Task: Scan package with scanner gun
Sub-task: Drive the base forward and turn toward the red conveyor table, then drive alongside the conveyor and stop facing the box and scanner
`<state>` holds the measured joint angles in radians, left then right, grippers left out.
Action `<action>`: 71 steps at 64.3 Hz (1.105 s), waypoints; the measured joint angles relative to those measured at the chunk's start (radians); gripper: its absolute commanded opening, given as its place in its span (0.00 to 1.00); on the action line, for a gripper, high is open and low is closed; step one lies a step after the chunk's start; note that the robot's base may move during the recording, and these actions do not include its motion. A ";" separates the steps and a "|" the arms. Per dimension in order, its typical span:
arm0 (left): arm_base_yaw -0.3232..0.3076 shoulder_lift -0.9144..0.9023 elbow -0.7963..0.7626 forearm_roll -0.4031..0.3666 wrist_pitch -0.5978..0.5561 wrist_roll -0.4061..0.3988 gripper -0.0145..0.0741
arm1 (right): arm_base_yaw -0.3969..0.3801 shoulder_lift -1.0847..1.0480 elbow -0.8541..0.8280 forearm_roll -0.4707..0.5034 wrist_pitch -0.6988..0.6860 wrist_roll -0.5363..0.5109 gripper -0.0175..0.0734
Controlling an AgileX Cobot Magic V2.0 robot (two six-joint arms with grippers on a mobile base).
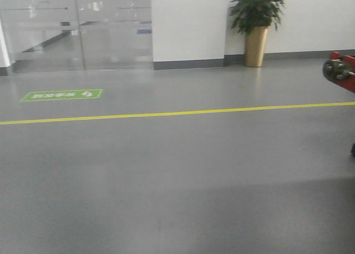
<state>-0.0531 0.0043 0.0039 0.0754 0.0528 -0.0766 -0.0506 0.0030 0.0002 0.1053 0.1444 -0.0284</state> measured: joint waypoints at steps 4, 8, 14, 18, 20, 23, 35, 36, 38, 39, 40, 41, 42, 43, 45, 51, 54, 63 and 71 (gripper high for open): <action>0.000 0.000 0.000 0.000 0.000 0.000 0.04 | 0.000 0.000 0.000 0.000 0.000 0.000 0.02; 0.000 0.000 0.000 0.000 0.000 0.000 0.04 | 0.000 0.000 0.000 0.000 0.000 0.000 0.02; 0.000 0.000 0.000 0.000 0.000 0.000 0.04 | 0.000 0.000 0.000 0.000 0.000 0.000 0.02; 0.000 0.000 0.000 0.000 0.000 0.000 0.04 | 0.000 0.000 0.000 0.000 0.000 0.000 0.02; 0.000 0.000 0.000 0.000 0.000 0.000 0.04 | 0.000 0.000 0.000 0.000 0.000 0.000 0.02; 0.000 0.000 0.000 0.000 0.000 0.000 0.04 | 0.000 0.000 0.000 0.000 0.000 0.000 0.02; 0.000 0.000 0.000 0.000 0.000 0.000 0.04 | 0.000 0.000 0.000 0.000 0.000 0.000 0.02; 0.000 0.000 0.000 0.000 0.000 0.000 0.04 | 0.000 0.000 0.000 0.000 0.000 0.000 0.02; 0.000 0.000 0.000 0.000 0.000 0.000 0.04 | 0.000 0.000 0.000 0.000 0.000 0.000 0.02; 0.000 0.000 0.000 0.000 0.000 0.000 0.04 | 0.000 0.000 0.000 0.000 0.000 0.000 0.02; 0.000 0.000 0.000 0.000 0.000 0.000 0.04 | 0.000 0.000 0.000 0.000 0.000 0.000 0.02; 0.000 0.000 0.000 0.000 0.000 0.000 0.04 | 0.000 0.000 0.000 0.000 0.000 0.000 0.02; 0.000 0.000 0.000 0.000 0.000 0.000 0.04 | 0.000 0.000 0.000 0.000 0.000 0.000 0.02; 0.000 0.000 0.000 0.000 0.000 0.000 0.04 | 0.000 0.000 0.000 0.000 0.000 0.000 0.02; 0.000 0.000 0.000 0.000 0.000 0.000 0.04 | 0.000 0.000 0.000 0.000 0.000 0.000 0.02; 0.000 0.000 0.000 0.000 0.000 0.000 0.04 | 0.000 0.000 0.000 0.000 0.000 0.000 0.02; 0.000 0.000 0.000 0.000 0.000 0.000 0.04 | 0.000 0.000 0.000 0.000 0.000 0.000 0.02; 0.000 0.000 0.000 0.000 0.000 0.000 0.04 | 0.000 0.000 0.000 0.000 0.000 0.000 0.02; 0.000 0.000 0.000 0.000 0.000 0.000 0.04 | 0.000 0.000 0.000 0.000 0.000 0.000 0.02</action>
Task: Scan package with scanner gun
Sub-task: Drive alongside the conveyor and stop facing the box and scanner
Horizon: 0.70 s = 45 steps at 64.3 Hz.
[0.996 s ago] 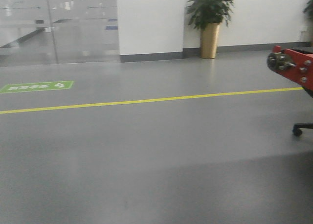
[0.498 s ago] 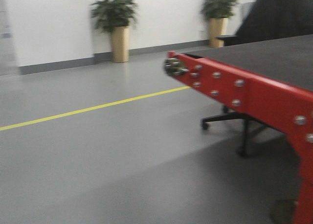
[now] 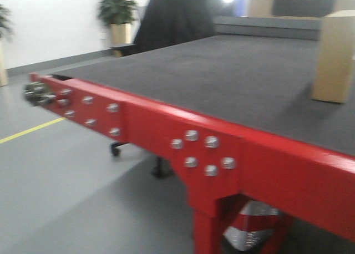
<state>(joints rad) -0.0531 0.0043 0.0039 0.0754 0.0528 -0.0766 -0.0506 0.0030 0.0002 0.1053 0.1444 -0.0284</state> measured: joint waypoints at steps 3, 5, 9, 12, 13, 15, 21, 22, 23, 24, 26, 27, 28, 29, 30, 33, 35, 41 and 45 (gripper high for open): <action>0.000 0.000 0.000 0.000 0.000 0.000 0.04 | 0.000 0.000 0.000 0.000 0.000 0.000 0.02; 0.000 0.000 0.000 0.000 0.000 0.000 0.04 | 0.000 0.000 0.000 0.000 0.000 0.000 0.02; 0.000 0.000 0.000 0.000 0.000 0.000 0.04 | 0.000 0.000 0.000 0.000 0.000 0.000 0.02; 0.000 0.000 0.000 0.000 0.000 0.000 0.04 | 0.000 0.000 0.000 0.000 0.000 0.000 0.02; 0.000 0.000 0.000 0.000 0.000 0.000 0.04 | 0.000 0.000 0.000 0.000 0.000 0.000 0.02; 0.000 0.000 0.000 0.000 0.000 0.000 0.04 | 0.000 0.000 0.000 0.000 0.000 0.000 0.02; 0.000 0.000 0.000 0.000 0.000 0.000 0.04 | 0.000 0.000 0.000 0.000 0.000 0.000 0.02; 0.000 0.000 0.000 0.000 0.000 0.000 0.04 | 0.000 0.000 0.000 0.000 0.000 0.000 0.02; 0.000 0.000 0.000 0.000 0.000 0.000 0.04 | 0.000 0.000 0.000 0.000 0.000 0.000 0.02; 0.000 0.000 0.000 0.000 0.000 0.000 0.04 | 0.000 0.000 0.000 0.000 0.000 0.000 0.02; 0.000 0.000 0.000 0.000 0.000 0.000 0.04 | 0.000 0.000 0.000 0.000 0.000 0.000 0.02; 0.000 0.000 0.000 0.000 0.000 0.000 0.04 | 0.000 0.000 0.000 0.000 0.000 0.000 0.02; 0.000 0.000 0.000 0.000 0.000 0.000 0.04 | 0.000 0.000 0.000 0.000 0.000 0.000 0.02; 0.000 0.000 0.000 0.000 0.000 0.000 0.04 | 0.000 0.000 0.000 0.000 0.000 0.000 0.02; 0.000 0.000 0.000 0.000 0.000 0.000 0.04 | 0.000 0.000 0.000 0.000 0.000 0.000 0.02; 0.000 0.000 0.000 0.000 0.000 0.000 0.04 | 0.000 0.000 0.000 0.000 0.000 0.000 0.02; 0.000 0.000 0.000 0.000 0.000 0.000 0.04 | 0.000 0.000 0.000 0.000 0.000 0.000 0.02; 0.000 0.000 0.000 0.000 0.000 0.000 0.04 | 0.000 0.000 0.000 0.000 0.000 0.000 0.02; 0.000 0.000 0.000 0.000 0.000 0.000 0.04 | 0.000 0.000 0.000 0.000 0.000 0.000 0.02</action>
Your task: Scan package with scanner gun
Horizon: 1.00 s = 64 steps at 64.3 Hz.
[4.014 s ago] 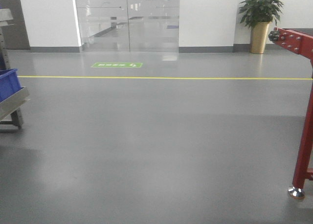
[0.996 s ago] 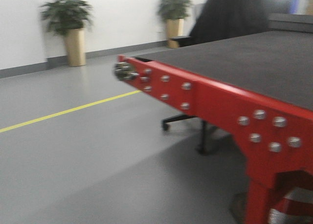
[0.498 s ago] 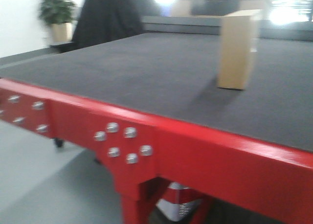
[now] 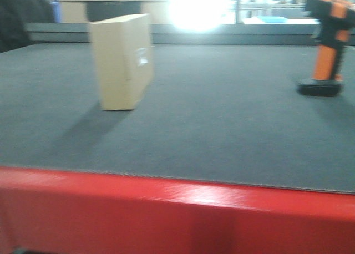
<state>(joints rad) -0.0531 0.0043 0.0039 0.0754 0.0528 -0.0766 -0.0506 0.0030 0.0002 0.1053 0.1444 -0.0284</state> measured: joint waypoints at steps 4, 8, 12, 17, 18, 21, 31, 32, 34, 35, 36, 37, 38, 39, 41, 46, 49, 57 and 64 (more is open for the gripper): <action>0.000 0.000 0.000 0.000 0.000 0.000 0.04 | 0.000 0.000 0.000 0.000 0.000 0.000 0.02; 0.000 0.000 0.000 0.000 0.000 0.000 0.04 | 0.000 0.000 0.000 0.000 0.000 0.000 0.02; 0.000 0.000 0.000 0.000 0.000 0.000 0.04 | 0.000 0.000 0.000 0.000 0.000 0.000 0.02; 0.000 0.000 0.000 0.000 0.000 0.000 0.04 | 0.000 0.000 0.000 0.000 0.000 0.000 0.02; 0.000 0.000 0.000 0.000 0.000 0.000 0.04 | 0.000 0.000 0.000 0.000 0.000 0.000 0.02; 0.002 0.000 0.000 0.000 0.000 0.000 0.04 | 0.000 0.000 0.000 0.000 0.000 0.000 0.02; 0.046 0.000 0.000 0.000 0.000 0.000 0.04 | 0.000 0.000 0.000 0.000 0.000 0.000 0.02; 0.050 0.000 0.000 0.000 0.000 0.000 0.04 | 0.000 0.000 0.000 0.000 0.000 0.000 0.02; 0.057 0.000 0.000 0.000 0.000 0.000 0.04 | 0.000 0.000 0.000 0.000 0.000 0.000 0.02; 0.059 0.000 0.000 0.000 0.000 0.000 0.04 | 0.000 0.000 0.000 0.000 0.000 0.000 0.02; 0.059 0.000 0.000 0.000 0.000 0.000 0.04 | 0.000 0.000 0.000 0.000 0.000 0.000 0.02; 0.061 0.000 0.000 0.000 0.000 0.000 0.04 | 0.000 0.000 0.000 0.000 0.000 0.000 0.02; 0.061 0.000 0.000 0.000 0.000 0.000 0.04 | 0.000 0.000 0.000 0.000 0.000 0.000 0.02; 0.061 0.000 0.000 0.000 0.000 0.000 0.04 | 0.000 0.000 0.000 0.000 0.000 0.000 0.02; 0.061 0.000 0.000 0.000 0.000 0.000 0.04 | 0.000 0.000 0.000 0.000 0.000 0.000 0.02; 0.061 0.000 0.000 0.000 0.000 0.000 0.04 | 0.000 0.000 0.000 0.000 0.000 0.000 0.02; 0.061 0.000 0.000 0.000 0.000 0.000 0.04 | 0.000 0.000 0.000 0.000 0.000 0.000 0.02; 0.061 0.000 0.000 0.000 0.000 0.000 0.04 | 0.000 0.000 0.000 0.000 0.000 0.000 0.02; 0.061 0.000 0.000 0.000 0.000 0.000 0.04 | 0.000 0.000 0.000 0.000 0.000 0.000 0.02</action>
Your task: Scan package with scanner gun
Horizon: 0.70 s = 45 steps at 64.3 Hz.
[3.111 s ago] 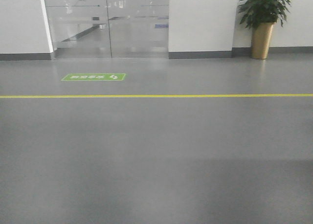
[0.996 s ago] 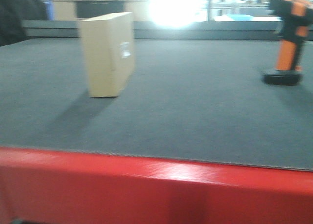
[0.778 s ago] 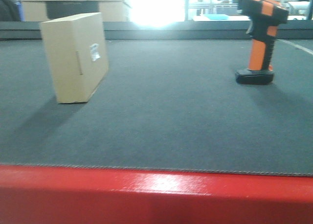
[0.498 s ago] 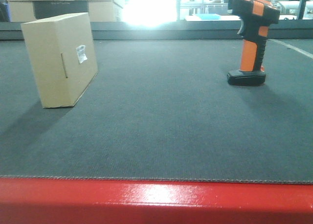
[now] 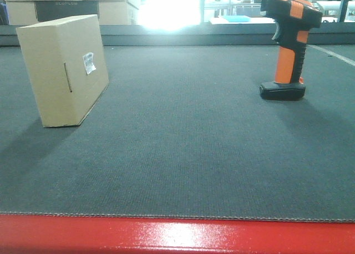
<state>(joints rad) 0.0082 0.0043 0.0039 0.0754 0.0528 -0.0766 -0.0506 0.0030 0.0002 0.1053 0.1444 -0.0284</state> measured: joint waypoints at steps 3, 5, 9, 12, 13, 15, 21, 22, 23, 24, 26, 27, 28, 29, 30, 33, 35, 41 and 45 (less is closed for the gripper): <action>0.000 0.000 0.000 0.000 0.000 0.000 0.04 | 0.000 0.000 0.000 0.000 0.000 0.000 0.02; 0.000 0.000 0.000 0.000 0.000 0.000 0.04 | 0.000 0.000 0.000 0.000 0.000 0.000 0.02; 0.000 0.000 0.000 0.000 0.000 0.000 0.04 | 0.000 0.000 0.000 0.000 0.000 0.000 0.02; 0.000 0.000 0.000 0.000 0.000 0.000 0.04 | 0.000 0.000 0.000 0.000 0.000 0.000 0.02; 0.000 0.000 0.000 0.000 0.000 0.000 0.04 | 0.000 0.000 0.000 0.000 0.000 0.000 0.02; 0.000 0.000 0.000 0.000 0.000 0.000 0.04 | 0.000 0.000 0.000 0.000 0.000 0.000 0.02; 0.000 0.000 0.000 0.000 0.000 0.000 0.04 | 0.000 0.000 0.000 0.000 0.000 0.000 0.02; 0.000 0.000 0.000 0.000 0.000 0.000 0.04 | 0.000 0.000 0.000 0.000 0.000 0.000 0.02; 0.000 0.000 0.000 0.000 0.000 0.000 0.04 | 0.000 0.000 0.000 0.000 0.000 0.000 0.02; 0.000 0.000 0.000 0.000 0.000 0.000 0.04 | 0.000 0.000 0.000 0.000 0.000 0.000 0.02; 0.000 0.000 0.000 0.000 0.000 0.000 0.04 | 0.000 0.000 0.000 0.000 0.000 0.000 0.02; 0.000 0.000 0.000 0.000 0.000 0.000 0.04 | 0.000 0.000 0.000 0.000 0.000 0.000 0.02; 0.000 0.000 0.000 0.000 0.000 0.000 0.04 | 0.000 0.000 0.000 0.000 0.000 0.000 0.02; 0.000 0.000 0.000 0.000 0.000 0.000 0.04 | 0.000 0.000 0.000 0.000 0.000 0.000 0.02; 0.000 0.000 0.000 0.000 0.000 0.000 0.04 | 0.000 0.000 0.000 0.000 0.000 0.000 0.02; 0.000 0.000 0.000 0.000 0.000 0.000 0.04 | 0.000 0.000 0.000 0.000 0.000 0.000 0.02; 0.000 0.000 0.000 0.000 0.000 0.000 0.04 | 0.000 0.000 0.000 0.000 0.000 0.000 0.02; 0.000 0.000 0.000 0.000 0.000 0.000 0.04 | 0.000 0.000 0.000 0.000 0.000 0.000 0.02; 0.000 0.000 0.000 0.000 0.000 0.000 0.04 | 0.000 0.000 0.000 0.000 0.000 0.000 0.02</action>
<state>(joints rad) 0.0082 0.0043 0.0039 0.0754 0.0528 -0.0766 -0.0506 0.0030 0.0002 0.1053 0.1444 -0.0284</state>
